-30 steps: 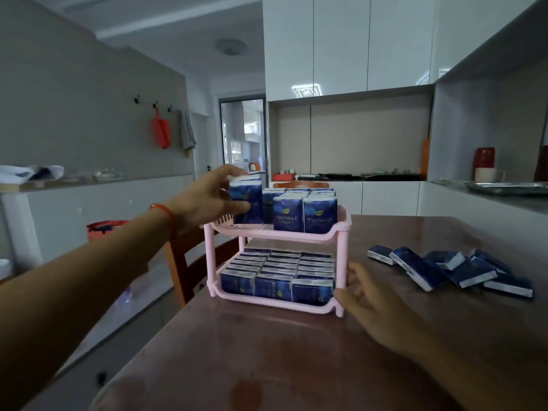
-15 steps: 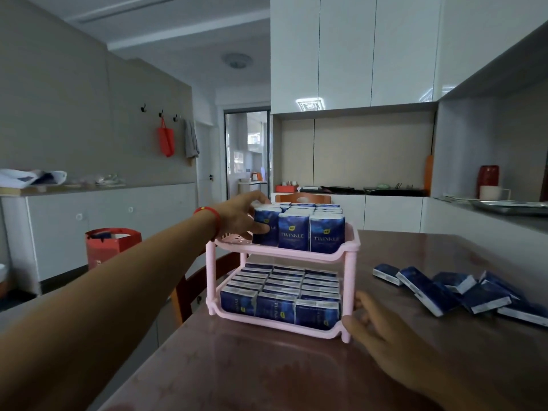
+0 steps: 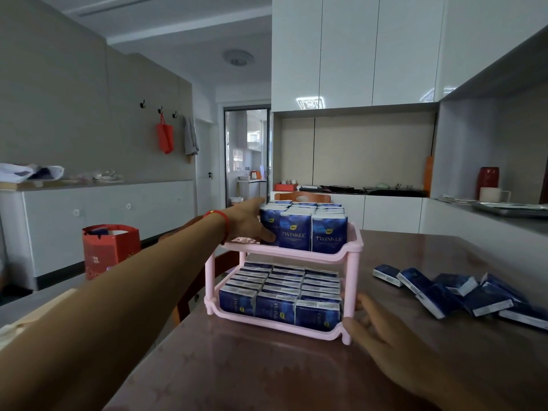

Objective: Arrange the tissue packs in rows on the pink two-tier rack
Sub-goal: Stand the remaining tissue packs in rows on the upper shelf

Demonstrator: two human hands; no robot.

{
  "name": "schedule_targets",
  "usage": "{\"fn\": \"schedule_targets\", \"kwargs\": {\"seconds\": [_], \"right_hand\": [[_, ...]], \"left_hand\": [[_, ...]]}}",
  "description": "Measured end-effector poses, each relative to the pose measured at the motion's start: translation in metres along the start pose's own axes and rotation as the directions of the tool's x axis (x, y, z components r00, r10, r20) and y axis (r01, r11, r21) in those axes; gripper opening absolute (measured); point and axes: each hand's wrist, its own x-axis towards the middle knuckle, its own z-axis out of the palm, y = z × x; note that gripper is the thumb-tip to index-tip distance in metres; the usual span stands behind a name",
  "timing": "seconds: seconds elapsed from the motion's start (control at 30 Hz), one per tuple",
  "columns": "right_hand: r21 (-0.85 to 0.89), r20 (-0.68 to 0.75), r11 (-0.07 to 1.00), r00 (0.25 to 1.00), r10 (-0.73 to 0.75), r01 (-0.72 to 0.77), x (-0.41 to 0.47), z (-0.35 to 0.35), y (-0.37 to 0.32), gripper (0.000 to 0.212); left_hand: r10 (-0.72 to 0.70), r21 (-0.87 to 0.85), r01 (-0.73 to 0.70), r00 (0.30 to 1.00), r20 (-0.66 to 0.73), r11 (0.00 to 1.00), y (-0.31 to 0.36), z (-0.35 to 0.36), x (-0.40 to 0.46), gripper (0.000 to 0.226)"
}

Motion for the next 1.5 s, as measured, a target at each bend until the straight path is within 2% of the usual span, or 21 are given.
{"fn": "schedule_targets", "kwargs": {"seconds": [0.13, 0.33, 0.57, 0.67, 0.77, 0.9, 1.07, 1.33, 1.43, 1.47, 1.5], "right_hand": [[0.010, 0.000, 1.000, 1.000, 0.002, -0.002, 0.000, 0.000, 0.000, 0.027], [-0.007, -0.002, 0.999, 0.999, 0.033, -0.033, 0.002, 0.002, 0.001, 0.030], [0.045, 0.017, 0.998, 0.999, 0.049, -0.049, 0.000, 0.000, -0.002, 0.020], [0.049, 0.021, 0.997, 0.998, 0.053, -0.054, -0.001, -0.001, -0.003, 0.019], [0.044, 0.013, 0.998, 0.999, 0.048, -0.048, -0.001, -0.001, -0.001, 0.022], [0.036, 0.014, 0.998, 0.998, 0.056, -0.056, -0.001, 0.000, -0.003, 0.022], [0.043, 0.021, 0.997, 0.998, 0.064, -0.065, -0.002, -0.001, -0.002, 0.020], [0.058, 0.028, 0.997, 0.998, 0.052, -0.053, -0.003, -0.001, -0.004, 0.018], [0.088, 0.009, 0.995, 0.998, 0.055, -0.055, -0.004, -0.003, -0.009, 0.018], [0.092, -0.003, 0.994, 0.998, 0.060, -0.059, -0.004, -0.004, -0.009, 0.019], [0.092, -0.017, 0.994, 0.998, 0.067, -0.065, -0.004, -0.006, -0.007, 0.019]], "left_hand": [[-0.021, -0.113, 0.029, 0.998, 0.065, 0.993, 0.004, -0.001, 0.002, 0.072], [-0.018, -0.165, 0.033, 0.996, 0.092, 0.986, 0.003, 0.001, 0.004, 0.067], [-0.022, -0.188, 0.046, 0.992, 0.127, 0.981, 0.002, -0.004, 0.000, 0.071], [-0.060, -0.160, 0.072, 0.995, 0.078, 0.985, 0.003, -0.006, -0.001, 0.072], [-0.081, -0.031, 0.080, 0.996, -0.044, 0.996, 0.000, -0.003, 0.000, 0.076], [-0.055, 0.037, 0.061, 0.987, -0.152, 0.997, 0.000, 0.006, -0.001, 0.068], [-0.044, 0.040, 0.051, 0.988, -0.150, 0.998, 0.002, 0.007, -0.005, 0.077], [-0.064, 0.003, 0.064, 0.992, -0.108, 0.998, 0.000, 0.002, -0.007, 0.076], [0.000, -0.010, -0.003, 0.965, -0.263, 1.000, -0.001, 0.002, -0.016, 0.066], [0.064, 0.028, -0.058, 0.926, -0.373, 0.998, 0.000, 0.004, -0.022, 0.058], [0.153, 0.092, -0.124, 0.852, -0.501, 0.988, 0.001, 0.008, -0.030, 0.046]]}}
